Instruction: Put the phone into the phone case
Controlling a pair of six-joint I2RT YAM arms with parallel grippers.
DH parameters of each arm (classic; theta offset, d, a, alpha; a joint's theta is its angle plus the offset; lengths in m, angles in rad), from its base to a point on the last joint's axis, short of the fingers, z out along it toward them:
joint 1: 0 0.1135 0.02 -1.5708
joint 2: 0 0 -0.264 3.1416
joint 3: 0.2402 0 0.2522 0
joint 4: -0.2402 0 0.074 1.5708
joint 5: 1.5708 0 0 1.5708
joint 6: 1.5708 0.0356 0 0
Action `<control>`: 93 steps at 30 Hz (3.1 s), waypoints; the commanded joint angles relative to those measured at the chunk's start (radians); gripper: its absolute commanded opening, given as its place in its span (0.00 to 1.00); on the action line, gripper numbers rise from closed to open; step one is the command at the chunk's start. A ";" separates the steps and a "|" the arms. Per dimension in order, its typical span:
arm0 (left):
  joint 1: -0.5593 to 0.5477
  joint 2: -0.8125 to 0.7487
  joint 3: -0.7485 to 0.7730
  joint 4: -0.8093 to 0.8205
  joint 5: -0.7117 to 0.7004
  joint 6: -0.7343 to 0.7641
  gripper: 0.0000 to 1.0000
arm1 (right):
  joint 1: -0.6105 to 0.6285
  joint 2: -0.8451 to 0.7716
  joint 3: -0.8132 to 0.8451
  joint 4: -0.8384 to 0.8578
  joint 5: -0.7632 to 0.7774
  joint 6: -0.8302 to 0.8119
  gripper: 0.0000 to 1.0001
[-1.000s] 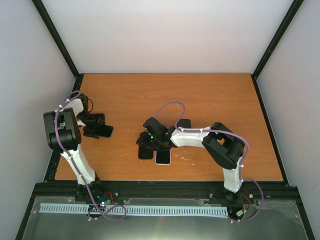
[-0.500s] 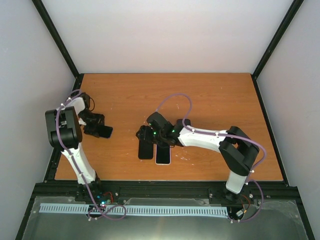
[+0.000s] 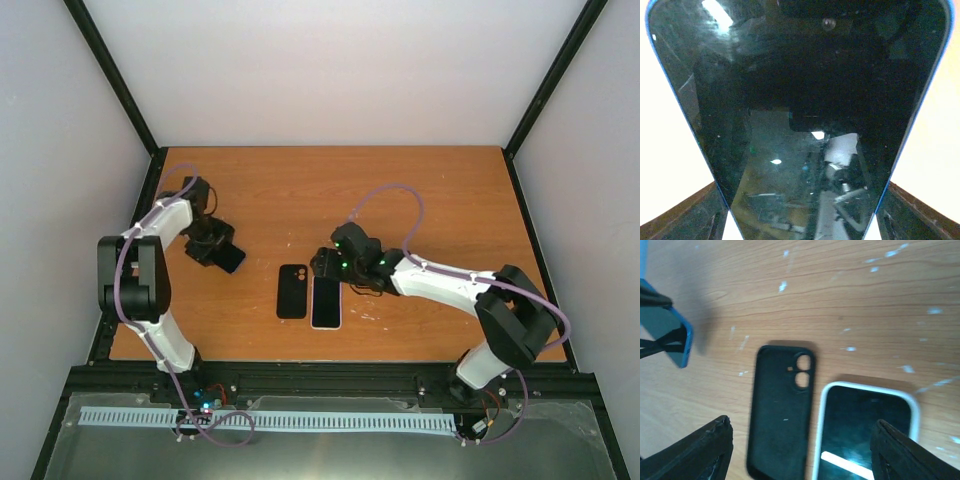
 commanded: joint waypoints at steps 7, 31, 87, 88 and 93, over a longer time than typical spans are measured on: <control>-0.309 -0.208 -0.045 0.049 -0.043 0.139 0.70 | -0.057 -0.141 -0.103 0.020 0.008 -0.042 0.73; -0.709 -0.166 -0.140 0.112 -0.076 0.177 0.70 | -0.101 -0.190 -0.191 0.065 -0.011 -0.006 0.73; -0.377 -0.414 -0.615 0.644 0.357 0.322 0.73 | 0.021 0.125 -0.079 0.151 -0.163 -0.002 0.31; -0.376 -0.405 -0.625 0.651 0.353 0.322 0.71 | 0.024 0.138 -0.076 0.153 -0.166 0.000 0.30; -0.376 -0.360 -0.661 0.699 0.384 0.320 0.62 | 0.032 0.176 -0.067 0.154 -0.178 0.000 0.24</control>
